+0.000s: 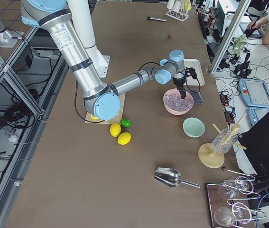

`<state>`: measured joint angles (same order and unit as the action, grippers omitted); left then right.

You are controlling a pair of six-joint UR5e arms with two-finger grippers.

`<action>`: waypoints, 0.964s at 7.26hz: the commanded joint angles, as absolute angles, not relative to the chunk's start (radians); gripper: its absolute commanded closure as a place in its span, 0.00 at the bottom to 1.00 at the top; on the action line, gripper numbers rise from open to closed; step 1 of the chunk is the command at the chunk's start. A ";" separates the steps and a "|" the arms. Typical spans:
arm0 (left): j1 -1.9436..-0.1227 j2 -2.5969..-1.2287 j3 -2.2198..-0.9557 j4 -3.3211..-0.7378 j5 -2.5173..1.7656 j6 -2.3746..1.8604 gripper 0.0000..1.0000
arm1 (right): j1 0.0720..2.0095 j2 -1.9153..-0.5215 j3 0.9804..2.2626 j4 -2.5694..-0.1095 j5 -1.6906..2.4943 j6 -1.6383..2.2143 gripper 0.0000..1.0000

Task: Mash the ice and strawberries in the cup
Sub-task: 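Lower the right gripper into the pink bowl and grasp an ice cube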

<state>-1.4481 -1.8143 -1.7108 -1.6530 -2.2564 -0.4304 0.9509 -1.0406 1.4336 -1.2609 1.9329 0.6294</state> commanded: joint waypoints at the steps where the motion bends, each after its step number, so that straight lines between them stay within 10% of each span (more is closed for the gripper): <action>1: -1.448 -1.812 -1.712 -1.654 -2.256 -0.431 0.02 | 0.954 -1.040 1.411 -1.261 1.937 0.588 0.00; 7: -1.448 -1.819 -1.712 -1.654 -2.256 -0.436 0.02 | 0.950 -1.048 1.359 -1.262 1.948 0.591 0.01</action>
<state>-1.4481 -1.8192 -1.7107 -1.6536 -2.2565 -0.4342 0.9530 -1.0463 1.3703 -1.2623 1.9480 0.5906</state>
